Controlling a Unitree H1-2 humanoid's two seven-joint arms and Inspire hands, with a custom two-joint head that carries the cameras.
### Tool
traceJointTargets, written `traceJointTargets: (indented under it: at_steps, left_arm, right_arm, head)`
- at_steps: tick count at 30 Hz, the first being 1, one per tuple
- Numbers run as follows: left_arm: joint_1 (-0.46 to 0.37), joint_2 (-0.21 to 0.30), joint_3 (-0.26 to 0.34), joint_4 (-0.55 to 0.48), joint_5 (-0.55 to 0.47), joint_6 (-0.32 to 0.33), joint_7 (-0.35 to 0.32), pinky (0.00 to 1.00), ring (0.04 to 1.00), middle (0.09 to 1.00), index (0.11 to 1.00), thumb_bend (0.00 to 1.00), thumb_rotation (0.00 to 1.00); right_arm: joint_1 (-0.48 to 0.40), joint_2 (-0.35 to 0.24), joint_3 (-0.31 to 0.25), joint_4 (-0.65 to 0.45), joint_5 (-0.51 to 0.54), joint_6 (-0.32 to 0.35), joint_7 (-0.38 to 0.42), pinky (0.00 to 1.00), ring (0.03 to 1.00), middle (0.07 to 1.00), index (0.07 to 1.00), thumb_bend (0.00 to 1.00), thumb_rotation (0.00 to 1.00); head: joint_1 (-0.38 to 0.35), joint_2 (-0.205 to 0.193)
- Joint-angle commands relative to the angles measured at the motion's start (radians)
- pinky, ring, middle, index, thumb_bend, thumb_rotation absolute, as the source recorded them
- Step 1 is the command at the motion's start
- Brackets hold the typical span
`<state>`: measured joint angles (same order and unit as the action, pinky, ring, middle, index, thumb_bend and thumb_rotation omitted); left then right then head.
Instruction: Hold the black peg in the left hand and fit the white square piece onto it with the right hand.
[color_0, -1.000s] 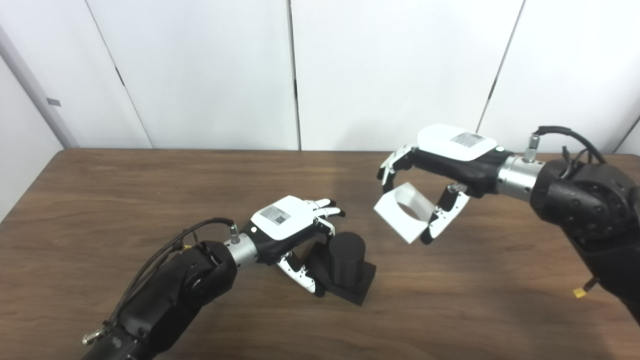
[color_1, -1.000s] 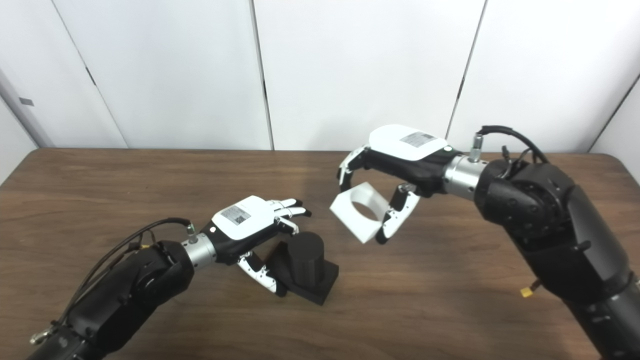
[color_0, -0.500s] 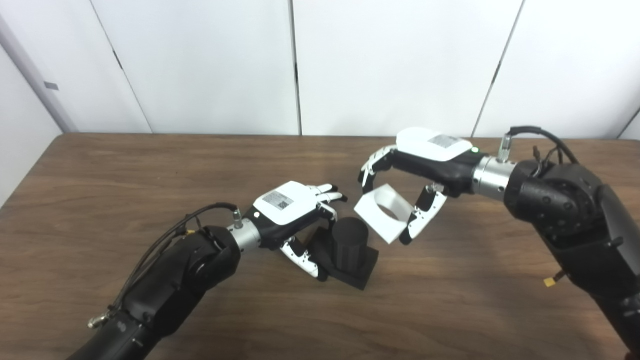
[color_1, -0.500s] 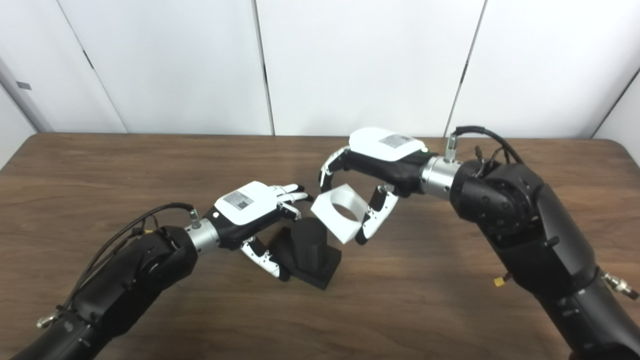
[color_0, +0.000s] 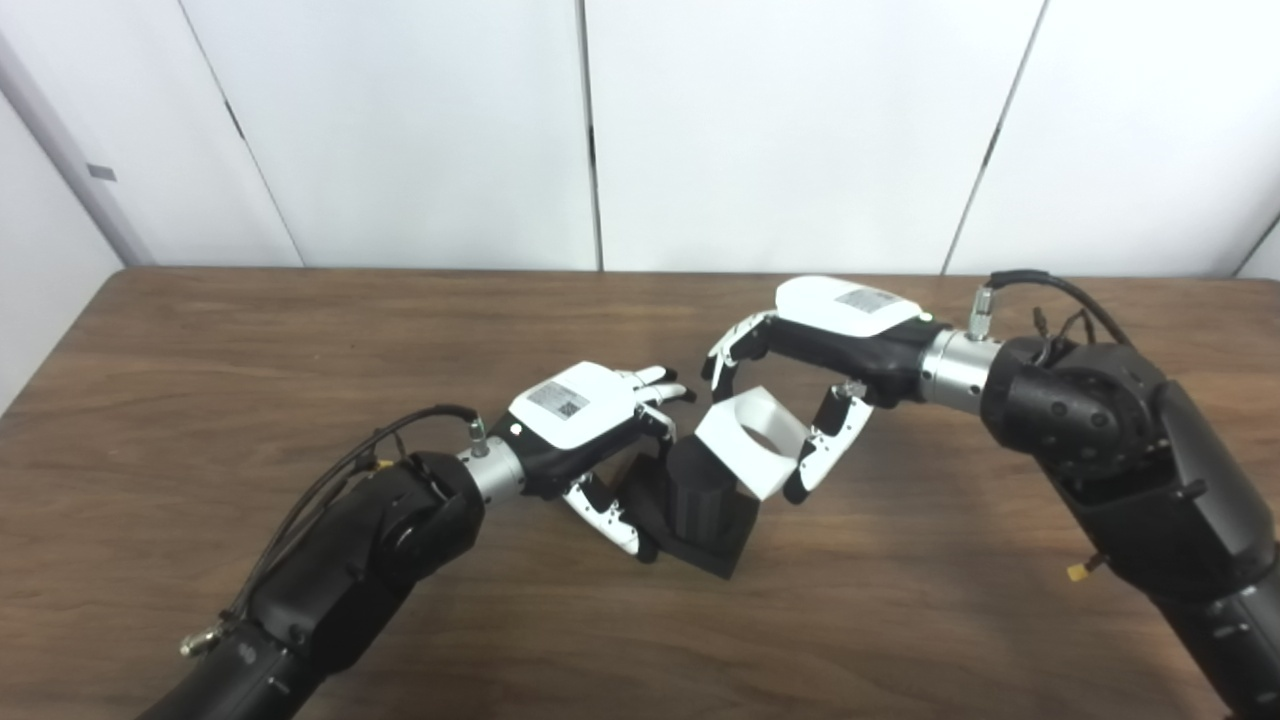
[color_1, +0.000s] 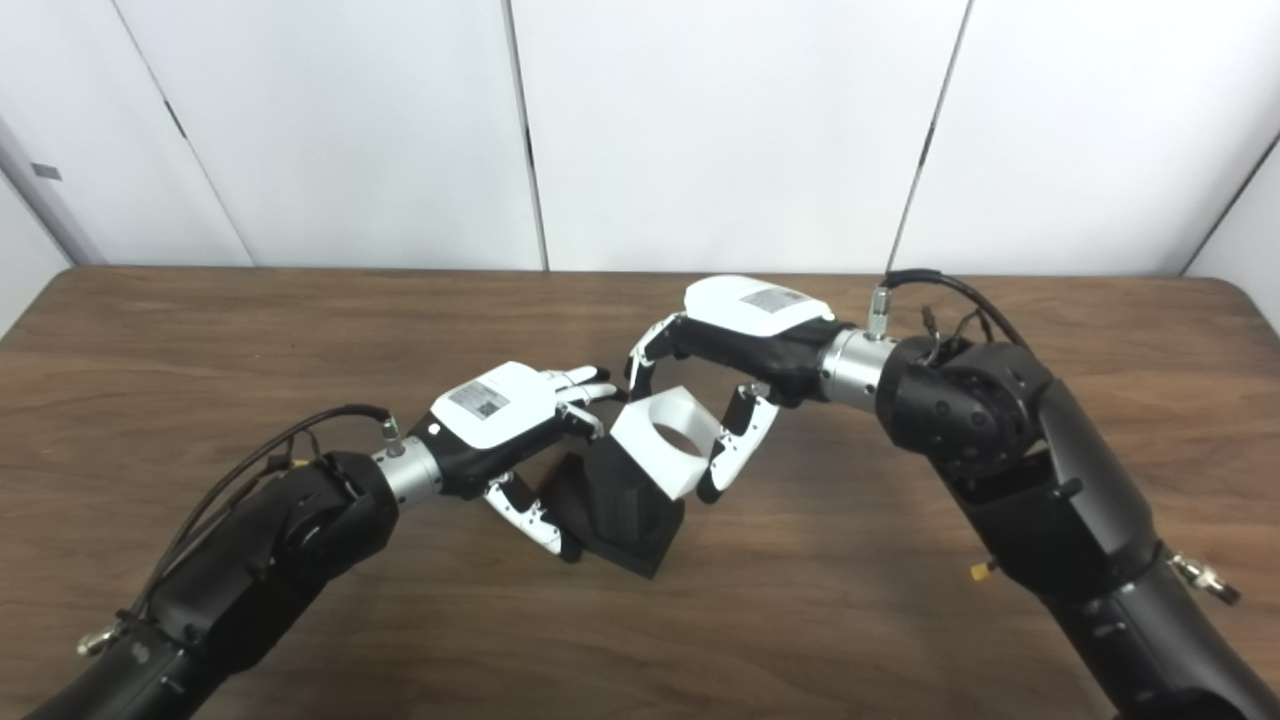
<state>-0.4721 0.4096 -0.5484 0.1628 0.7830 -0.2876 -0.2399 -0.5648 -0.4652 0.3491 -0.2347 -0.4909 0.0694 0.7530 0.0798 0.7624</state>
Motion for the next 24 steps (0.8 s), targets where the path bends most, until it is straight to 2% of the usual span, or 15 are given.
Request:
traceJointTargets:
  at_steps: [1,14,24]
  left_arm:
    - [0.006,-0.007,-0.032,0.003,0.049,0.002,-0.039,0.90,0.979,0.936,0.491,0.52,0.08]
    - [0.010,-0.008,-0.034,-0.002,0.059,0.002,-0.031,0.88,0.973,0.932,0.491,0.52,0.08]
    - [0.011,-0.012,-0.034,-0.008,0.050,0.010,-0.043,0.90,0.978,0.937,0.491,0.52,0.08]
  right_arm:
    - [-0.031,0.001,-0.011,-0.016,0.004,-0.001,-0.027,0.75,0.828,0.774,0.479,0.52,0.13]
    - [-0.012,0.039,0.000,-0.017,0.015,-0.029,-0.051,0.74,0.817,0.771,0.478,0.52,0.13]
    - [-0.011,0.063,0.019,-0.009,0.017,-0.012,-0.055,0.76,0.829,0.771,0.478,0.52,0.13]
  head:
    - [0.000,0.001]
    - [0.006,0.007]
    - [0.008,0.013]
